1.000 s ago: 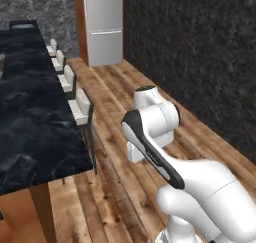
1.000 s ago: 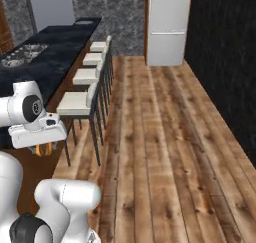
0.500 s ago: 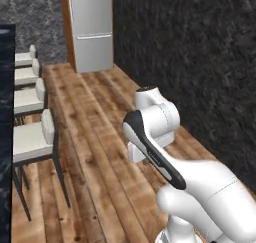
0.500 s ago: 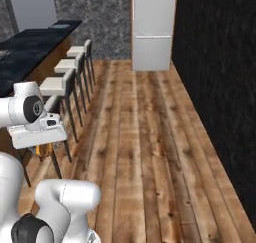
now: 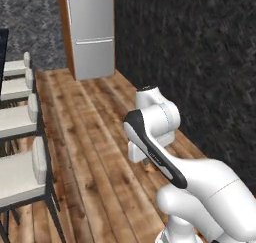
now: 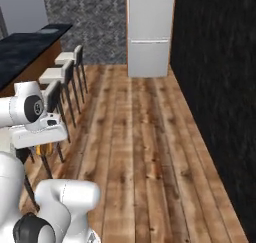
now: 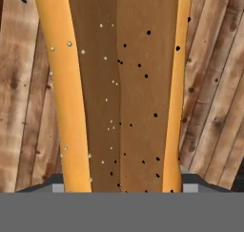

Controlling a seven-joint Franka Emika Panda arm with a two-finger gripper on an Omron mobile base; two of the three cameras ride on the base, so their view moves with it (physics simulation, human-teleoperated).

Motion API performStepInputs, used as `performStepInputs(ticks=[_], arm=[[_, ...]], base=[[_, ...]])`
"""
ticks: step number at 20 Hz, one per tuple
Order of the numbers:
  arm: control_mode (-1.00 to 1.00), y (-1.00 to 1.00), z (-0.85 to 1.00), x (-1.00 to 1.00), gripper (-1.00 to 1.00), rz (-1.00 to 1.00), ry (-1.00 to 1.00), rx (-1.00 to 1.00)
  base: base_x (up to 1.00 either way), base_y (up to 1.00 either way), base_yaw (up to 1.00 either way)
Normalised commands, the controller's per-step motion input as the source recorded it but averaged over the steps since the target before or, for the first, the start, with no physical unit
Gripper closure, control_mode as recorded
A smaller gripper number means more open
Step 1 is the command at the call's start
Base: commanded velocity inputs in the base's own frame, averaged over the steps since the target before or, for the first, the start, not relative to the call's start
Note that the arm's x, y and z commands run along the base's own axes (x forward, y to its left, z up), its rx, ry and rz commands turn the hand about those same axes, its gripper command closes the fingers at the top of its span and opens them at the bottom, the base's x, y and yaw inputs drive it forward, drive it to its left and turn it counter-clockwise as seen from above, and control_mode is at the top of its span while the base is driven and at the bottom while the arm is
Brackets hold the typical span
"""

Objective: Move the hot dog bun to the plate on the dining table and place the condiment next to that plate. Then navigate to the fridge and take the sausage and place it on the plate as well.

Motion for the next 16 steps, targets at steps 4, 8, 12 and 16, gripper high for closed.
performStepInputs(ticks=[4, 8, 12, 16], arm=[[1.00, 0.00, 0.00, 0.00, 1.00, 0.00, 0.00, 0.00], [1.00, 0.00, 0.00, 0.00, 1.00, 0.00, 0.00, 0.00], [1.00, 0.00, 0.00, 0.00, 1.00, 0.00, 0.00, 0.00], [1.00, 0.00, 0.00, 0.00, 1.00, 0.00, 0.00, 0.00]], base=[[1.00, -0.03, 0.00], [1.00, -0.28, 0.00], [1.00, -0.23, 0.00], [1.00, -0.11, -0.05]])
